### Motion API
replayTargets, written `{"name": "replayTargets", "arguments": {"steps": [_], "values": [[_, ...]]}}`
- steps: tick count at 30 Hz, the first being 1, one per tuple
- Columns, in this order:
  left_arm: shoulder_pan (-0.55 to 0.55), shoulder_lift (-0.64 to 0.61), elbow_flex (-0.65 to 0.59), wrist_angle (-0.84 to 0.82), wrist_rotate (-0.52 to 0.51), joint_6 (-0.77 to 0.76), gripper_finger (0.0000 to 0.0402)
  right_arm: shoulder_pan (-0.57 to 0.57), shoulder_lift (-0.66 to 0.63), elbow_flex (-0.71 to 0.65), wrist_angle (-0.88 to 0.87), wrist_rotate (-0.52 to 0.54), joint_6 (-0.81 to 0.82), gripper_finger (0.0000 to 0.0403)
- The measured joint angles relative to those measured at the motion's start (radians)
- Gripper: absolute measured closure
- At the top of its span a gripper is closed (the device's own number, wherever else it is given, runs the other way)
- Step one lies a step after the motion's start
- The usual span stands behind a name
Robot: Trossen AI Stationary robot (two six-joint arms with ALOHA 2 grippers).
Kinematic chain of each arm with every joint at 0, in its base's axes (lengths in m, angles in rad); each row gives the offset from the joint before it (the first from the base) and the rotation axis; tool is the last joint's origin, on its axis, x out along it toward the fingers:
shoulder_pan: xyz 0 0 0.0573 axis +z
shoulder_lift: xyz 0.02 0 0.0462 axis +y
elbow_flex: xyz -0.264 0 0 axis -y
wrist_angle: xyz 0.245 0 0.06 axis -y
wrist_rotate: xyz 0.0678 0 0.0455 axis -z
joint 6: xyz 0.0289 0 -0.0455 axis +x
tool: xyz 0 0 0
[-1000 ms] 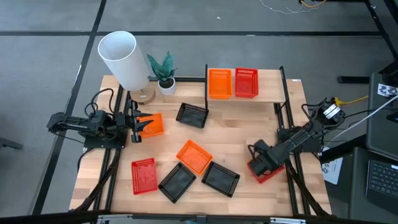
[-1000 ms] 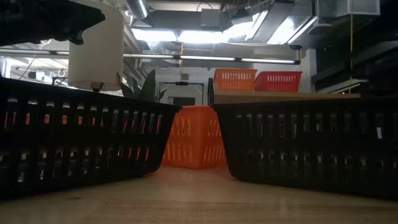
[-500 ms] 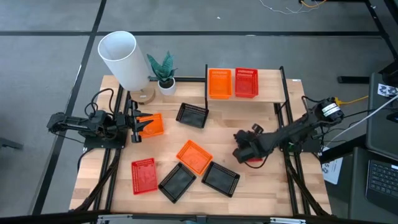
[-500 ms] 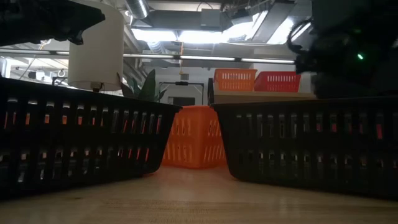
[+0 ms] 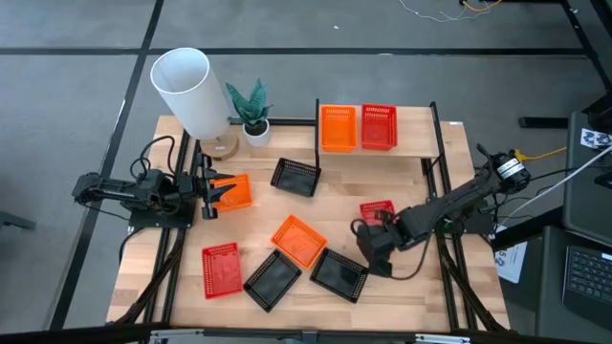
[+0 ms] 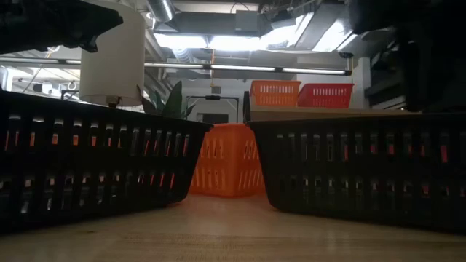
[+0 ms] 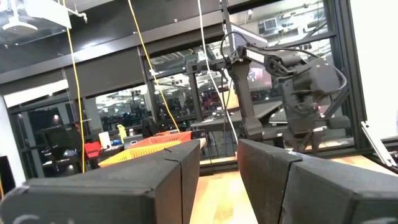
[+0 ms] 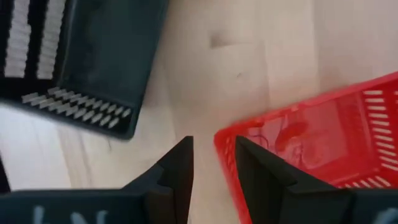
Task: Stack baskets on shelf by color
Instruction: Stack the right red basket on top of the red basket on the shelf
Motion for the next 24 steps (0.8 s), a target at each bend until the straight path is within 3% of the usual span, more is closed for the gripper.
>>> {"name": "replayTargets", "arguments": {"steps": [12, 24], "values": [[0.000, 0.000, 0.000, 0.000, 0.000, 0.000, 0.0297, 0.090, 0.047, -0.001, -0.077, 0.104, 0.016, 0.0285], [0.000, 0.000, 0.000, 0.000, 0.000, 0.000, 0.0296, 0.089, 0.222, -0.019, -0.082, 0.078, 0.027, 0.0285]]}}
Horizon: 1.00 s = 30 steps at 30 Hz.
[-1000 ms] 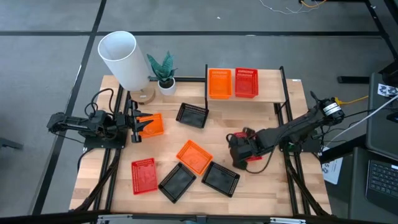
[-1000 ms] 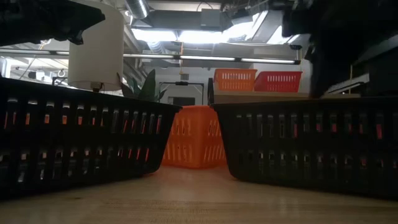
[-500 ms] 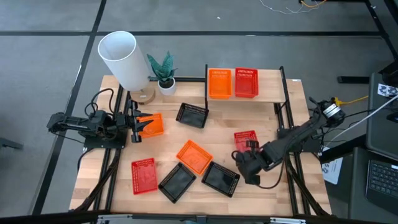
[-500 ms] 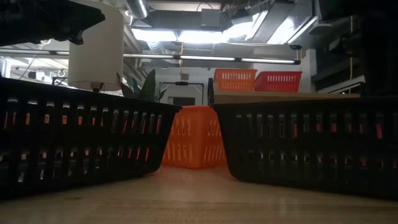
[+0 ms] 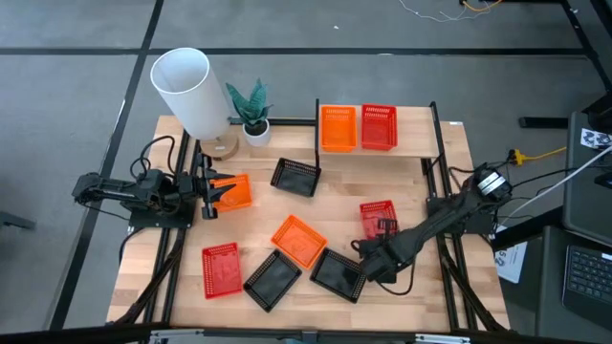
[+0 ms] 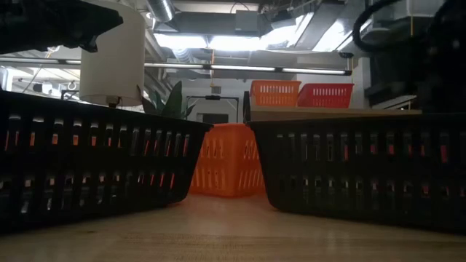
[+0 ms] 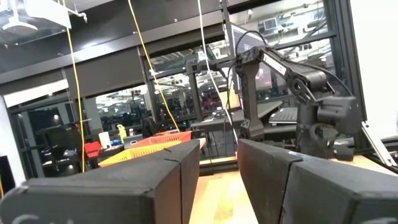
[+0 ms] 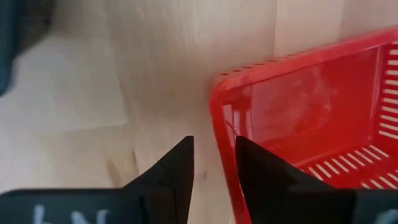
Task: Stack baskets on shelf by color
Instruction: Stack the right red basket on top of the red basket on the shelf
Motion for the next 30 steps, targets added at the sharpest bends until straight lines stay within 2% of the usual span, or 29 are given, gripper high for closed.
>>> {"name": "replayTargets", "arguments": {"steps": [5, 10, 13, 17, 25, 30], "values": [[0.000, 0.000, 0.000, 0.000, 0.000, 0.000, 0.0298, -0.013, 0.028, 0.000, -0.001, 0.001, 0.035, 0.0295], [0.000, 0.000, 0.000, 0.000, 0.000, 0.000, 0.0296, -0.018, 0.016, 0.000, -0.002, 0.007, 0.063, 0.0386], [0.000, 0.000, 0.000, 0.000, 0.000, 0.000, 0.0298, -0.018, 0.010, 0.018, -0.010, 0.055, 0.073, 0.0396], [0.000, 0.000, 0.000, 0.000, 0.000, 0.000, 0.0297, -0.018, 0.008, 0.103, -0.105, 0.121, 0.037, 0.0400], [0.000, 0.000, 0.000, 0.000, 0.000, 0.000, 0.0298, -0.014, 0.007, 0.394, -0.317, 0.342, -0.092, 0.0401], [0.000, 0.000, 0.000, 0.000, 0.000, 0.000, 0.0297, -0.001, 0.006, 0.554, -0.410, 0.590, -0.217, 0.0402]]}}
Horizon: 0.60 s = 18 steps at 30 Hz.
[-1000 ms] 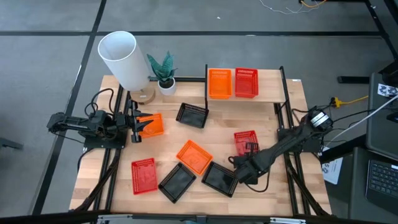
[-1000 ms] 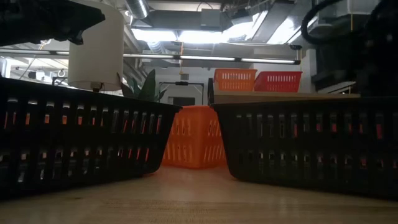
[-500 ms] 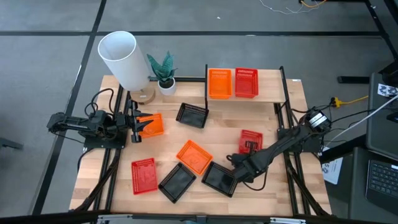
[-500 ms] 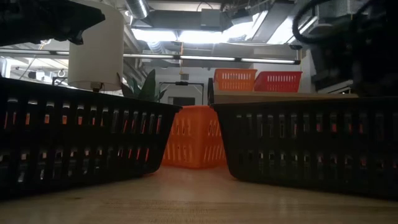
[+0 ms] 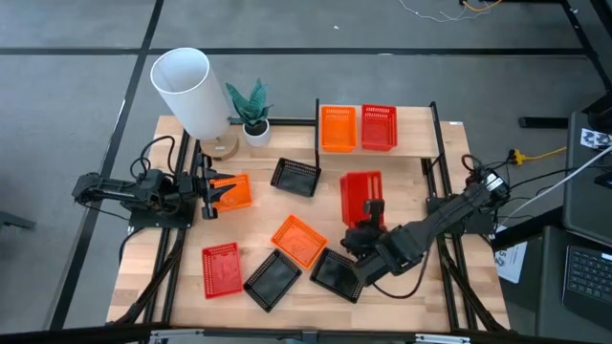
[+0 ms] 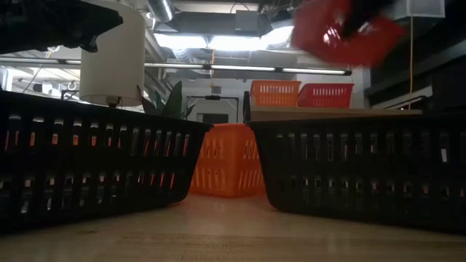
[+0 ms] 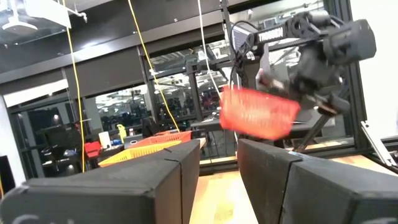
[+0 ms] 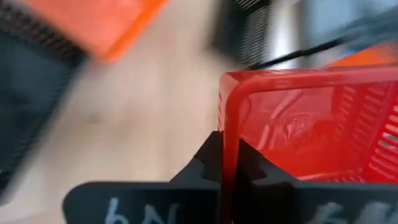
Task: Stack baskets on shelf by color
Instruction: Stack the right red basket on top of the red basket on the shelf
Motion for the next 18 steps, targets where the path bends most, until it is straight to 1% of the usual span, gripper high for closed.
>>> {"name": "replayTargets", "arguments": {"steps": [4, 5, 6, 7, 9, 12, 13, 15, 18], "values": [[0.000, 0.000, 0.000, 0.000, 0.000, 0.000, 0.0298, -0.014, 0.000, 0.090, -0.171, 0.282, -0.021, 0.0402], [0.000, 0.000, 0.000, 0.000, 0.000, 0.000, 0.0297, -0.025, -0.002, 0.105, -0.193, 0.348, -0.017, 0.0402], [0.000, 0.000, 0.000, 0.000, 0.000, 0.000, 0.0297, -0.041, -0.012, 0.114, -0.178, 0.403, -0.043, 0.0402], [0.000, 0.000, 0.000, 0.000, 0.000, 0.000, 0.0296, -0.057, -0.030, 0.115, -0.163, 0.437, -0.091, 0.0403], [0.000, 0.000, 0.000, -0.001, 0.000, 0.000, 0.0297, -0.110, -0.062, 0.137, -0.164, 0.459, -0.168, 0.0403], [0.000, 0.000, 0.000, 0.000, -0.001, 0.000, 0.0298, -0.222, -0.136, 0.140, -0.180, 0.455, -0.201, 0.0403], [0.000, 0.000, 0.000, -0.005, -0.001, 0.000, 0.0298, -0.265, -0.165, 0.137, -0.184, 0.429, -0.222, 0.0403], [0.000, 0.000, 0.000, -0.007, -0.005, 0.000, 0.0297, -0.362, -0.227, 0.136, -0.185, 0.320, -0.279, 0.0403], [0.000, 0.000, 0.000, -0.010, -0.018, 0.000, 0.0297, -0.520, -0.295, 0.136, -0.176, 0.102, -0.378, 0.0403]]}}
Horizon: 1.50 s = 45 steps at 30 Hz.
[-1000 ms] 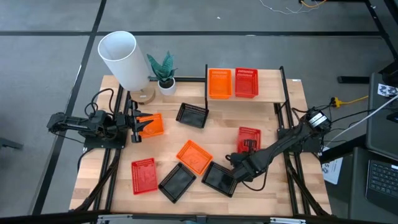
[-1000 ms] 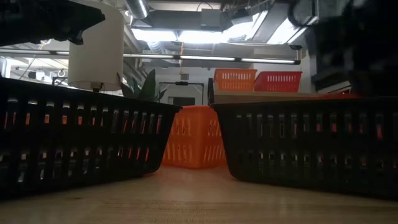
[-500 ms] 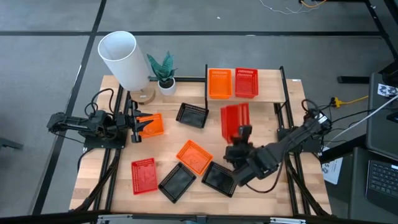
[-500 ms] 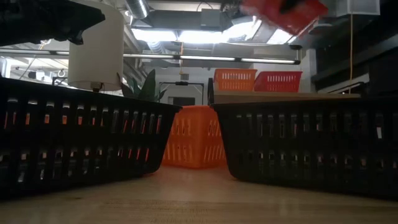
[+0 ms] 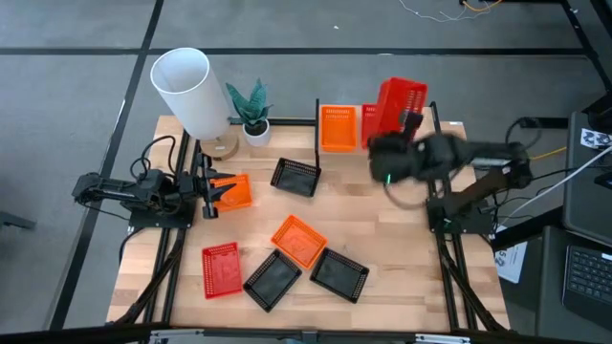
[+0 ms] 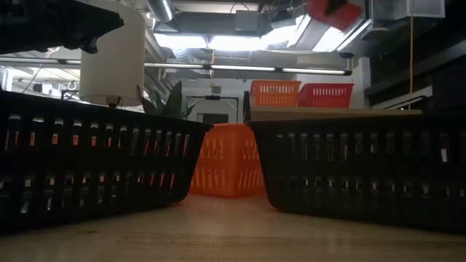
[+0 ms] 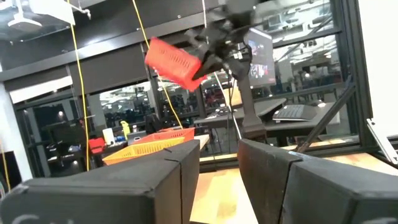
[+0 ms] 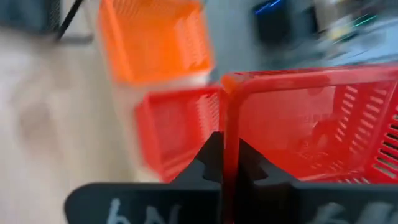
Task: Stack baskets on shelf by color
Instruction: Stack the right red basket on top of the red basket on the shelf
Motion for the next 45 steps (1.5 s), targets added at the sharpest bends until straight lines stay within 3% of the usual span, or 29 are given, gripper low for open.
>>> {"name": "replayTargets", "arguments": {"steps": [6, 12, 22, 38, 45], "values": [[0.000, 0.000, 0.000, 0.000, 0.000, 0.000, 0.0297, -0.241, -0.018, -0.001, 0.052, -0.409, -0.265, 0.0403], [0.000, 0.000, 0.000, 0.000, 0.000, 0.000, 0.0298, -0.370, 0.049, -0.002, 0.139, -0.532, -0.484, 0.0403], [0.000, 0.000, 0.000, -0.004, 0.000, 0.000, 0.0298, -0.524, 0.133, -0.003, 0.081, -0.705, -0.480, 0.0403], [0.000, 0.000, 0.000, -0.005, 0.000, 0.000, 0.0297, -0.549, 0.210, -0.003, 0.069, -0.724, -0.484, 0.0402], [0.000, 0.000, 0.000, -0.004, 0.000, 0.000, 0.0296, -0.549, 0.210, -0.003, 0.068, -0.718, -0.481, 0.0368]]}}
